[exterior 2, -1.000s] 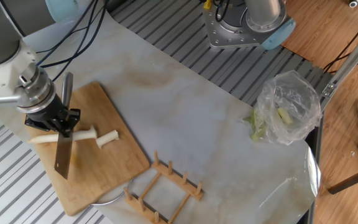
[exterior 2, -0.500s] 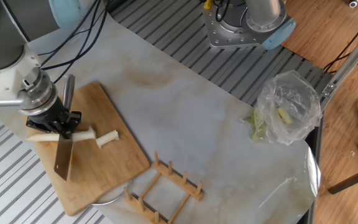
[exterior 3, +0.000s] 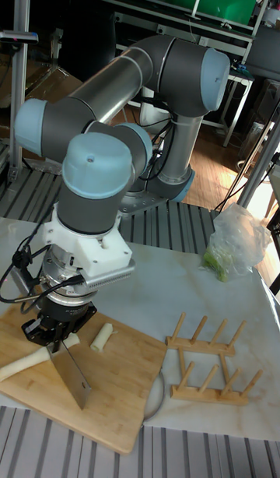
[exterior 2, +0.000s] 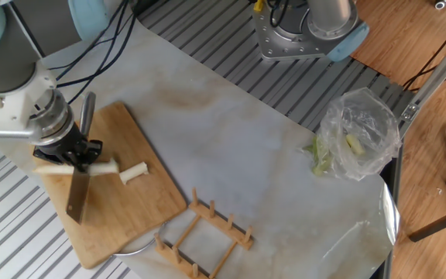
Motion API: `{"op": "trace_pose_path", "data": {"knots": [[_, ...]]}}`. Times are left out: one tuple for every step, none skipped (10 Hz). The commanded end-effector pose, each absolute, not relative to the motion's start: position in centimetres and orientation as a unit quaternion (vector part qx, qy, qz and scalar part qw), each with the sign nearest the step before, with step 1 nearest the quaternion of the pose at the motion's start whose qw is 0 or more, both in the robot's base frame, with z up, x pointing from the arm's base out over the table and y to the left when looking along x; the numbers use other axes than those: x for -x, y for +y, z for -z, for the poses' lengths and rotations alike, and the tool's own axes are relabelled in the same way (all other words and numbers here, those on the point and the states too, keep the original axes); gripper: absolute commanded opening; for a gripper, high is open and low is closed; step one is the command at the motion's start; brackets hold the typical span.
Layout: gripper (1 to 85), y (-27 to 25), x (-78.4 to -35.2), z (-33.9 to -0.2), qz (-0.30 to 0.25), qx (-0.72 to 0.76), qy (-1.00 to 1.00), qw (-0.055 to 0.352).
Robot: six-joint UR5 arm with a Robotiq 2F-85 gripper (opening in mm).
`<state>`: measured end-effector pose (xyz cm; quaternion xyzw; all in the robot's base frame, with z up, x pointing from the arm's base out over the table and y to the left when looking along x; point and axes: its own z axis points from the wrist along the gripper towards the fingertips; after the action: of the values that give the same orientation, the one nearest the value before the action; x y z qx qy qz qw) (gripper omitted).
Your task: Chop the scallions
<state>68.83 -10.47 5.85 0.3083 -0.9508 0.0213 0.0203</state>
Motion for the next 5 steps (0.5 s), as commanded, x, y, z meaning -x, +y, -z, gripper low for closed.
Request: {"op": "trace_pose_path", "data": {"knots": [[1.3, -9.81, -68.95, -5.49, -0.026, -0.285, -0.958, 0.017], [1.3, -9.77, -68.89, -5.52, -0.025, -0.285, -0.958, 0.017], [1.3, -9.54, -68.92, -5.5, -0.021, -0.284, -0.958, 0.015], [1.3, -9.49, -68.95, -5.45, -0.019, -0.284, -0.958, 0.014], [1.3, -9.66, -68.89, -5.18, -0.019, -0.285, -0.958, 0.012]]}}
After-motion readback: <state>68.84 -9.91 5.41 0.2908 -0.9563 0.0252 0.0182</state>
